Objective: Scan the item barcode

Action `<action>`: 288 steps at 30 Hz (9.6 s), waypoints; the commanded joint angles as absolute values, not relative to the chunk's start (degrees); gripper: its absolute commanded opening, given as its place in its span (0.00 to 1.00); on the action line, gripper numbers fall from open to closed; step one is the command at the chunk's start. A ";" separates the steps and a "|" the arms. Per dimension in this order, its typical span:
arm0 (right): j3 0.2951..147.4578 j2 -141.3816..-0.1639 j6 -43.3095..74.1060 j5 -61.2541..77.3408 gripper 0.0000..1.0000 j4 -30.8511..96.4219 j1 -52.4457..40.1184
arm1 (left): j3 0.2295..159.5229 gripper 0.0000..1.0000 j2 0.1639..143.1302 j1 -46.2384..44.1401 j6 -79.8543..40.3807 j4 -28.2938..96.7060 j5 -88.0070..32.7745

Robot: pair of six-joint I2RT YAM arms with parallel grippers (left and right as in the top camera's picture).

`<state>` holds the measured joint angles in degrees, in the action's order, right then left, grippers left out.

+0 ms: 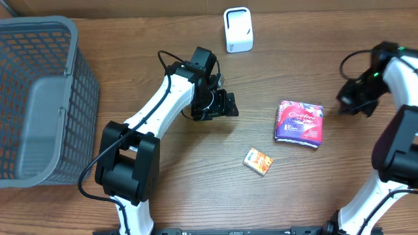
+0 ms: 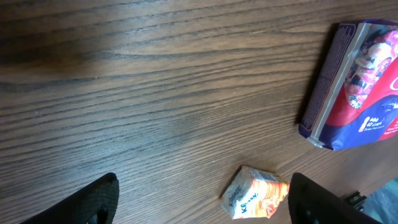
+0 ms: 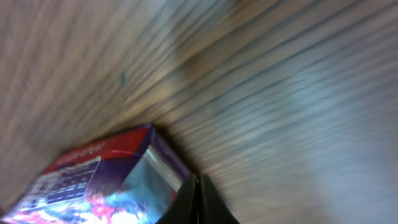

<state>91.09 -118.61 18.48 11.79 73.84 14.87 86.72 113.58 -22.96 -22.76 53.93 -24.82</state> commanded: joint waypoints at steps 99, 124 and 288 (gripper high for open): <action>84.49 -118.02 14.31 22.52 0.04 61.19 -6.04 | 106.78 0.04 113.14 -24.05 -47.00 81.87 49.71; 84.51 -118.02 12.99 22.55 0.04 63.77 -5.98 | 93.36 0.08 113.14 -37.58 -54.15 74.04 24.14; 109.91 -124.66 1.43 24.58 0.45 80.25 -14.06 | 81.87 0.77 113.14 -19.16 -40.93 57.39 -4.16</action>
